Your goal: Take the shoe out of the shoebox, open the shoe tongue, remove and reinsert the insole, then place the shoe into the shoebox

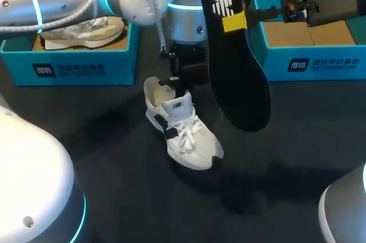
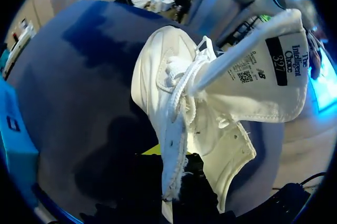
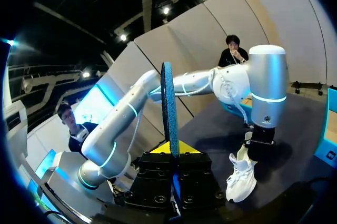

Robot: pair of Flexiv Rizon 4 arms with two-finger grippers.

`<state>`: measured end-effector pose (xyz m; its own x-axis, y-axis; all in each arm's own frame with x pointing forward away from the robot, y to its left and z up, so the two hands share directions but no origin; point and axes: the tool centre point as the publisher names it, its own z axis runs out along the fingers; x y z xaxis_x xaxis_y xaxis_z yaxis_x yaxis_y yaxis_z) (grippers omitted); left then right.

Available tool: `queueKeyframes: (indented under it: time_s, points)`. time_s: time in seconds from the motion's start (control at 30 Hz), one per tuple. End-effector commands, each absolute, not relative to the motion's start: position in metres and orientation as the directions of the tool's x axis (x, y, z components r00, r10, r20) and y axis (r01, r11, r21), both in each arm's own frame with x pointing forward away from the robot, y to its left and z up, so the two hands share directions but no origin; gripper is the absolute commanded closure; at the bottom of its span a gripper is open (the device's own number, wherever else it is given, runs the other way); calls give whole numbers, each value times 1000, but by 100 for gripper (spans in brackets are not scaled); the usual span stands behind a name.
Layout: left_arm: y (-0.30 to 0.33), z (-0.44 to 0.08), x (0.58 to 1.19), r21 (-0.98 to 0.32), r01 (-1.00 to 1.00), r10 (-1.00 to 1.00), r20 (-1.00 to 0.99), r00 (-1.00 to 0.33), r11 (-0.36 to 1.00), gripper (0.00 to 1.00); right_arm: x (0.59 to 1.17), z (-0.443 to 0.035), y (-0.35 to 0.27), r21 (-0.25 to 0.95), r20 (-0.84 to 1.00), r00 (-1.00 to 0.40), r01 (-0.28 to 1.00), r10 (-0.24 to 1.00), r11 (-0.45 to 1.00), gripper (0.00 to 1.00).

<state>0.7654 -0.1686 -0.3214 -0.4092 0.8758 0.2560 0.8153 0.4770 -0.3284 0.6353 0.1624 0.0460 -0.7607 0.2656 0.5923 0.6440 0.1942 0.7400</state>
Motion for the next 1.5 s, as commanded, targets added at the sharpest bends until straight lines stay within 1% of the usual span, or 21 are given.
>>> queueKeyframes:
  time_s: [0.03, 0.53, 0.6, 0.63, 0.7, 0.9, 1.07, 1.5]
  points:
    - [-174, -319, 769, -365, 913, 944, 324, -59, 182, 100, 637, 46, 166, 738, 594, -759, 646, 267, 196, 100]
    - [-174, -319, 769, -364, 913, 944, 325, -59, 182, 100, 637, 46, 166, 738, 594, -759, 646, 267, 196, 100]
    - [-178, -321, 772, -313, 929, 945, 313, -97, 199, 100, 637, 46, 166, 738, 594, -759, 646, 267, 196, 100]
    - [-179, -322, 774, -311, 929, 950, 293, -105, 198, 100, 637, 46, 166, 738, 594, -759, 646, 267, 196, 100]
    - [-184, -326, 775, -275, 944, 951, 293, -100, 184, 100, 637, 46, 166, 738, 594, -759, 646, 267, 196, 100]
    - [-196, -336, 775, -242, 962, 955, 293, -52, 126, 100, 637, 46, 166, 738, 594, -759, 646, 267, 196, 100]
    - [-203, -343, 770, -251, 962, 954, 299, -27, 106, 100, 637, 46, 166, 738, 594, -759, 646, 267, 196, 100]
    - [-213, -365, 743, -234, 968, 946, 323, -12, 92, 100, 637, 46, 166, 738, 594, -759, 646, 267, 196, 100]
